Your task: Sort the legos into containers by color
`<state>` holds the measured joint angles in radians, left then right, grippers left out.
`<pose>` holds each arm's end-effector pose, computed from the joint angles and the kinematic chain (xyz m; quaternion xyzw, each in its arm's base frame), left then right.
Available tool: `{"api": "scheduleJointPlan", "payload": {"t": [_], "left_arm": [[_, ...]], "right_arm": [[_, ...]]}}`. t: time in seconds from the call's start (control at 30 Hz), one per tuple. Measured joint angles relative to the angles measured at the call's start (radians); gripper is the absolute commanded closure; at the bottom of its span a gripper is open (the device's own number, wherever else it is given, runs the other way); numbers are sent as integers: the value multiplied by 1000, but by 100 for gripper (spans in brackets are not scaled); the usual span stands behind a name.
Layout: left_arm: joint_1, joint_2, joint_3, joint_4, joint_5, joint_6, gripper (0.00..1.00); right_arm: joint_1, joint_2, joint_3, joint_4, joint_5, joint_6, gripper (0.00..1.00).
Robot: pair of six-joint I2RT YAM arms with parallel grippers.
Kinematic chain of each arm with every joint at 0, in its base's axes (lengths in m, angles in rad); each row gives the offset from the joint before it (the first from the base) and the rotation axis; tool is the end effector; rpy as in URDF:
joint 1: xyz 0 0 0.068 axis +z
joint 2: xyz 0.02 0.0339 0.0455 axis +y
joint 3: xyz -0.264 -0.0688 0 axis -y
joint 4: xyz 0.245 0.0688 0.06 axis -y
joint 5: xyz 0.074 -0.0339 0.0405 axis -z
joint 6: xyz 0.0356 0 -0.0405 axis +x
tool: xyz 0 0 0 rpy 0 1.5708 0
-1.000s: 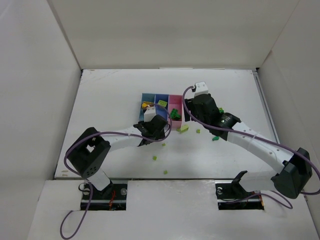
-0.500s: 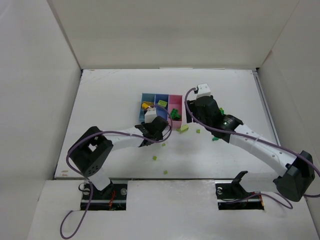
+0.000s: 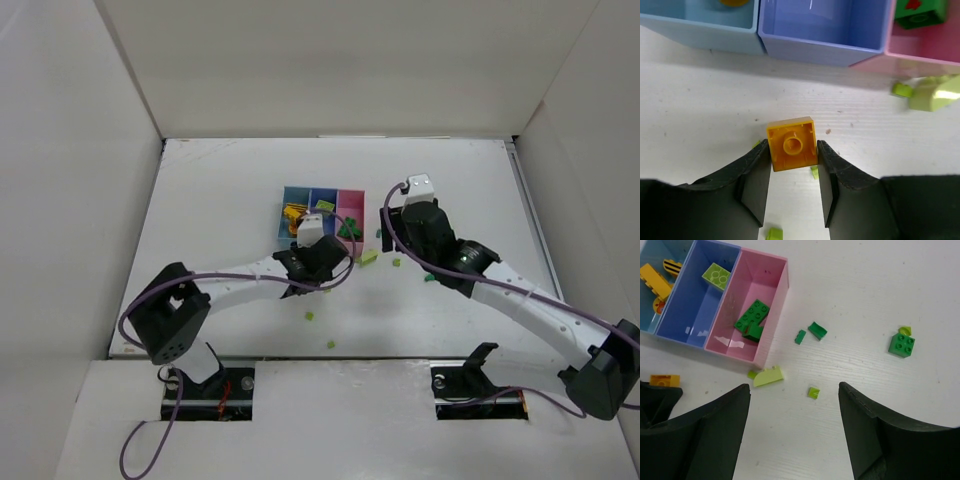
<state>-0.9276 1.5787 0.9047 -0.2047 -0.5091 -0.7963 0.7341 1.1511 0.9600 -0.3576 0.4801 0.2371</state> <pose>0.2046 -0.2441 0.1906 -0.0255 0.9140 -0.0950 0.3935 0.1999 0.1582 0.3119 -0.0957 0.8498 0.0383 0.5169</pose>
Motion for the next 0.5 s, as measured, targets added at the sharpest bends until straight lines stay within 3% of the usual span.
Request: {"api": "scheduleJointPlan", "payload": {"t": [0.27, 0.5], "left_arm": [[9, -214, 50, -47, -61, 22, 66], [203, -203, 121, -3, -60, 92, 66]], "right_arm": [[-14, -51, -13, -1, 22, 3, 24], [-54, -46, -13, 1, 23, -6, 24]]}}
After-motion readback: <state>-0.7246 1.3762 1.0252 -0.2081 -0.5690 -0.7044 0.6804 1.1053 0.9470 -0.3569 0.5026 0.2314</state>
